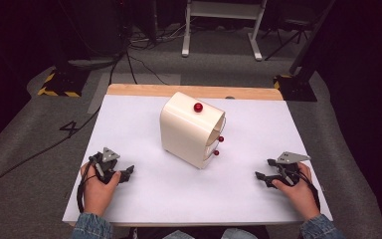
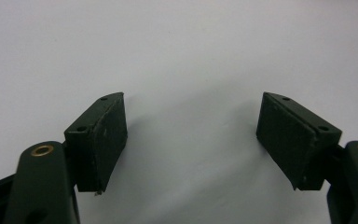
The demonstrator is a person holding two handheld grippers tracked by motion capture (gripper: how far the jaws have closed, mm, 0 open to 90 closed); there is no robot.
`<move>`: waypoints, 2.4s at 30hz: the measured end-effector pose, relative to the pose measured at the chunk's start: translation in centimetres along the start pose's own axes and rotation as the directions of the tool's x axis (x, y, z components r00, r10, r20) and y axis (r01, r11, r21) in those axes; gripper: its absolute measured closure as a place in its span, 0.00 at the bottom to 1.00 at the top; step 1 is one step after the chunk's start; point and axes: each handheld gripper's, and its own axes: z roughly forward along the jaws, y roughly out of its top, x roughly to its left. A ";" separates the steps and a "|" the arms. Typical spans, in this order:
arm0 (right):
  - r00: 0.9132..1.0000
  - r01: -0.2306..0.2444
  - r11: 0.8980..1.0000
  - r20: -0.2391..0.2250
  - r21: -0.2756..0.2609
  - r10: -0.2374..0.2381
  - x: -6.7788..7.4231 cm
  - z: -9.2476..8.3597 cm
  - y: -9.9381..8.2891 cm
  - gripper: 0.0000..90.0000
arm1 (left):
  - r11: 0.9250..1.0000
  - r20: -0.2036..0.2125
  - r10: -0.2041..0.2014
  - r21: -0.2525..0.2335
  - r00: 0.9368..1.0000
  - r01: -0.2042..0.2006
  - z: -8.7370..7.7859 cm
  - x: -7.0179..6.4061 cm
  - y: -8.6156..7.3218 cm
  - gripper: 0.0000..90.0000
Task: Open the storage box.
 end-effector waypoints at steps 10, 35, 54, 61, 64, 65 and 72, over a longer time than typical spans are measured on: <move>0.997 0.029 0.995 -0.070 -0.094 -0.036 2.3 -0.3 3.2 0.49 | 1.000 0.003 -0.007 0.002 1.000 0.007 0.0 0.0 0.0 0.27; 0.967 0.058 0.966 -0.226 -0.252 -0.117 6.6 6.8 8.2 0.80 | 1.000 0.001 -0.001 -0.002 1.000 0.001 0.0 0.0 0.0 0.27; 0.973 0.063 0.964 -0.201 -0.259 -0.118 6.0 3.3 7.1 0.82 | 1.000 0.000 0.000 -0.002 1.000 0.000 0.0 0.0 0.0 0.27; 0.975 0.054 0.965 -0.193 -0.258 -0.106 5.3 0.5 5.5 0.82 | 1.000 0.000 0.000 -0.001 1.000 0.000 0.0 0.0 0.0 0.27; 0.976 0.046 0.966 -0.194 -0.254 -0.097 4.9 -0.6 4.6 0.82 | 1.000 -0.001 0.001 -0.001 1.000 -0.001 0.0 0.0 0.0 0.27; 0.976 0.046 0.966 -0.194 -0.254 -0.097 4.9 -0.6 4.6 0.82 | 1.000 -0.001 0.001 -0.001 1.000 -0.001 0.0 0.0 0.0 0.28; 0.978 0.037 0.972 -0.191 -0.233 -0.083 4.6 -1.3 2.9 0.82 | 1.000 -0.001 0.001 -0.002 1.000 -0.001 0.0 0.0 0.0 0.27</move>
